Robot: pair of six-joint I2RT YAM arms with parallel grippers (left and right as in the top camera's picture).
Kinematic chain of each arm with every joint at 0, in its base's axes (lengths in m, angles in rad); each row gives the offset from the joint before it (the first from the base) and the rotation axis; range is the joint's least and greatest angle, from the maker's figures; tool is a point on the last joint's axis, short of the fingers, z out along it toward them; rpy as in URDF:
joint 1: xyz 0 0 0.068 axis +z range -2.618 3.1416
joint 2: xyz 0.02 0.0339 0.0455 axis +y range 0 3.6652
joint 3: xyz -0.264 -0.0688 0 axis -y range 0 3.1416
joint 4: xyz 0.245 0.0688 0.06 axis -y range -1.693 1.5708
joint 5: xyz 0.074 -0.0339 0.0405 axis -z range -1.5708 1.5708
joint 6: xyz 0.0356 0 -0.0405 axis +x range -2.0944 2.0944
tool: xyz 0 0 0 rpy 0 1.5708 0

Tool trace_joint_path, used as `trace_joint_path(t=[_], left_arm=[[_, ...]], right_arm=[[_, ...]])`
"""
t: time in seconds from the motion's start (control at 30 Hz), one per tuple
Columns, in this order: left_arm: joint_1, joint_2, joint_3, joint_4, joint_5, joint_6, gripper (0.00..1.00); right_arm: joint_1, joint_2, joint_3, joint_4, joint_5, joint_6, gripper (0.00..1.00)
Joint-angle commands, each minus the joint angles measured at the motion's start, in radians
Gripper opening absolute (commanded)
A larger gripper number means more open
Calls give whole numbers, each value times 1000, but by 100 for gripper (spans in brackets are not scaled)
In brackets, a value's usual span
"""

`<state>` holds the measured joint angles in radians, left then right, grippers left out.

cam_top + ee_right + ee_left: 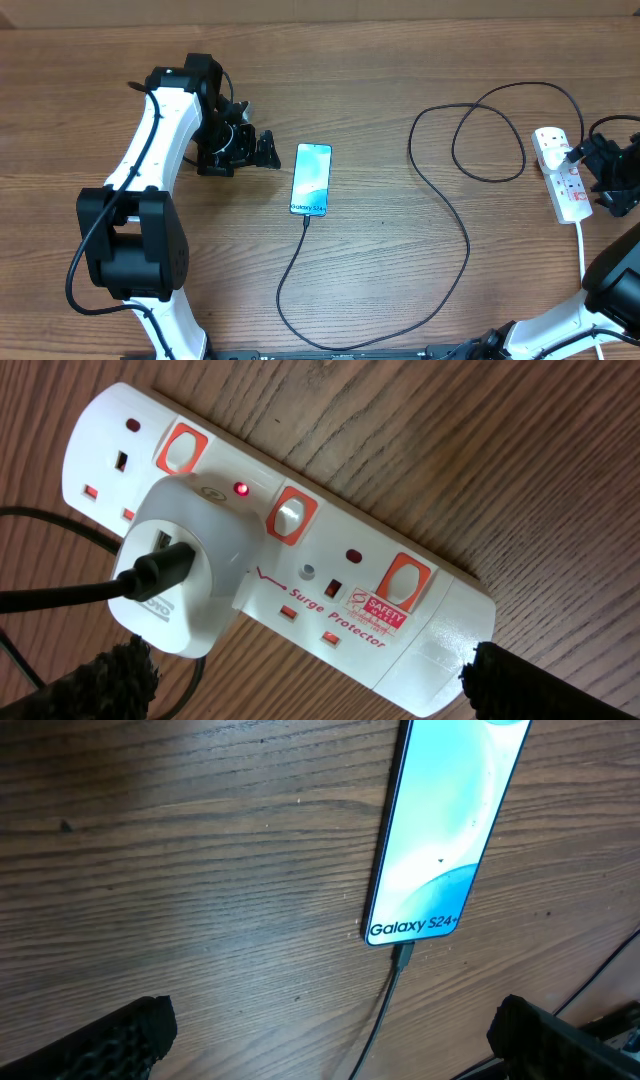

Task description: Plug charger to phone and switch on socket

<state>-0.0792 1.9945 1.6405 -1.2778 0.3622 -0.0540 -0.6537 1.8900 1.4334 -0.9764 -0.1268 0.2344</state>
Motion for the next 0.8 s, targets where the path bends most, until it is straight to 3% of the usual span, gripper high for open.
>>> trace_joint_path(t=[0.0,0.77], left_arm=[[-5,-5,6,1,-7,-14,100],[-109,-63,6,2,-7,-14,100]], right_arm=[[2,-1,13,6,-6,-7,100],[2,-1,13,5,-6,-8,100]])
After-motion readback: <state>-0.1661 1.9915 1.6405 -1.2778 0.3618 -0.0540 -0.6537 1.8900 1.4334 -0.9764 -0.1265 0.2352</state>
